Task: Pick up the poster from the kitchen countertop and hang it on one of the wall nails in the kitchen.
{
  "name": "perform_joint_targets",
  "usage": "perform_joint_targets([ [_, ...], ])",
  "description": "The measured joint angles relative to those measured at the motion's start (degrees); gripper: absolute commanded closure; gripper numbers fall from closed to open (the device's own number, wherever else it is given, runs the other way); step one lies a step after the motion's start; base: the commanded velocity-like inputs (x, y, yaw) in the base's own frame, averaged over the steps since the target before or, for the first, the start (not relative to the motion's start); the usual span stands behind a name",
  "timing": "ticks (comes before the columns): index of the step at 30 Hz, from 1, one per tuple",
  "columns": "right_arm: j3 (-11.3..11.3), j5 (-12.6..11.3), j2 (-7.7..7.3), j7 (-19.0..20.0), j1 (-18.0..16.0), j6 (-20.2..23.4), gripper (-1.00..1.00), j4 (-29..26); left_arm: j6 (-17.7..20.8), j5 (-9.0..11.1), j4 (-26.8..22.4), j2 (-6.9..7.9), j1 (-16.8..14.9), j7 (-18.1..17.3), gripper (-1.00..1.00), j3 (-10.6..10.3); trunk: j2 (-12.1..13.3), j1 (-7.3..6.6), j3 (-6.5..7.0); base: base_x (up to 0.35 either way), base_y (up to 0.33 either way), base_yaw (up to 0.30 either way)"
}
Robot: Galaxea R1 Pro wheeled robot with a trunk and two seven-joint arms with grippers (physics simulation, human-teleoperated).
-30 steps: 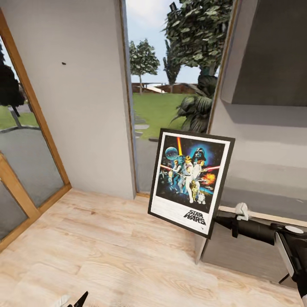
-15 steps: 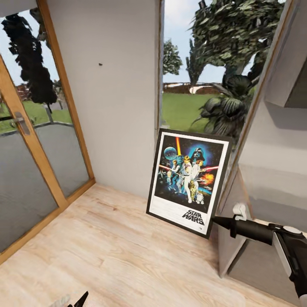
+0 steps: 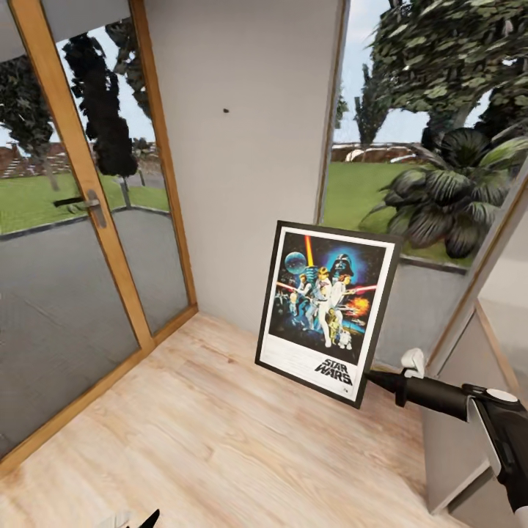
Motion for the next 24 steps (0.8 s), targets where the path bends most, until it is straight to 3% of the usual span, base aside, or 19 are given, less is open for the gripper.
perform_joint_targets([
  [6,0.0,-0.1,-0.01,0.0,0.0,0.0,1.0,0.1,0.0,0.0,0.0,-0.01,0.0,0.0,-1.0,-2.4,0.0,0.0,0.0,0.208,0.306,0.008],
  [24,0.0,-0.2,0.03,0.0,0.0,0.0,1.0,0.2,0.0,0.0,0.0,-0.03,0.0,0.0,-1.0,-2.9,0.0,0.0,0.46,0.203,0.307,0.0],
])
